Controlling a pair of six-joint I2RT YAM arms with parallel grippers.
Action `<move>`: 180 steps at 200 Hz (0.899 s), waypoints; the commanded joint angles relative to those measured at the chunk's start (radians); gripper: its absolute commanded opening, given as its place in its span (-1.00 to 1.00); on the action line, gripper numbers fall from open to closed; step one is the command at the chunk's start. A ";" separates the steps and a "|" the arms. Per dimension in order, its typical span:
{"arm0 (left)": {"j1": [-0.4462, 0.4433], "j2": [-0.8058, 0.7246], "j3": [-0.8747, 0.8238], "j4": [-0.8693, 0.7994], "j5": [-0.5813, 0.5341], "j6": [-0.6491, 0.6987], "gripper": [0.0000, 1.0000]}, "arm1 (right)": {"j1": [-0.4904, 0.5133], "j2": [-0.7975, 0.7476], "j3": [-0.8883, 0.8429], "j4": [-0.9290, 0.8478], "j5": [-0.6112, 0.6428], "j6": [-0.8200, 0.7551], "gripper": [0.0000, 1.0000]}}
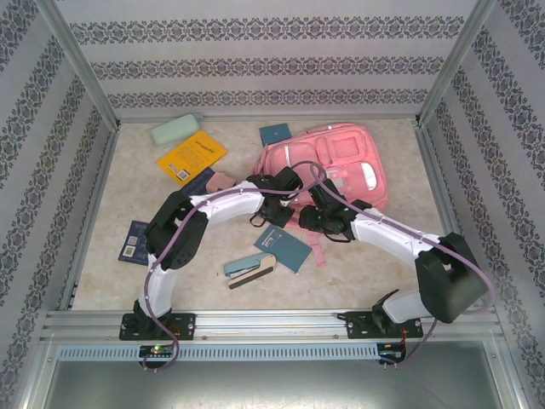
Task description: Pack the student bag
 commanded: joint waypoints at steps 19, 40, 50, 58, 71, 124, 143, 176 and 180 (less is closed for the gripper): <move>-0.011 -0.106 0.021 -0.050 0.024 0.005 -1.00 | -0.076 0.062 -0.041 0.048 0.011 0.067 -0.17; -0.010 -0.122 -0.005 -0.071 -0.037 0.023 -1.00 | -0.141 0.068 -0.057 0.024 0.029 0.080 -0.17; -0.007 -0.120 -0.016 -0.087 -0.084 0.024 -1.00 | -0.173 0.069 -0.065 0.016 0.030 0.081 -0.16; 0.000 -0.116 -0.026 -0.102 -0.109 0.028 -1.00 | -0.197 0.068 -0.072 0.009 0.032 0.083 -0.17; 0.014 -0.104 -0.035 -0.129 -0.167 0.025 -1.00 | -0.233 0.066 -0.082 0.008 0.033 0.081 -0.17; 0.137 -0.046 0.009 -0.202 -0.321 0.007 -1.00 | -0.366 0.060 -0.087 -0.017 0.042 0.043 -0.16; 0.162 -0.052 0.039 -0.194 -0.268 0.021 -1.00 | -0.400 0.051 -0.076 -0.015 0.032 0.009 -0.16; 0.157 -0.056 0.076 -0.173 -0.143 0.030 -1.00 | -0.409 0.017 -0.025 -0.034 -0.027 -0.072 -0.14; 0.153 -0.061 0.074 -0.166 -0.122 0.029 -1.00 | -0.403 0.006 -0.023 -0.031 -0.046 -0.077 -0.13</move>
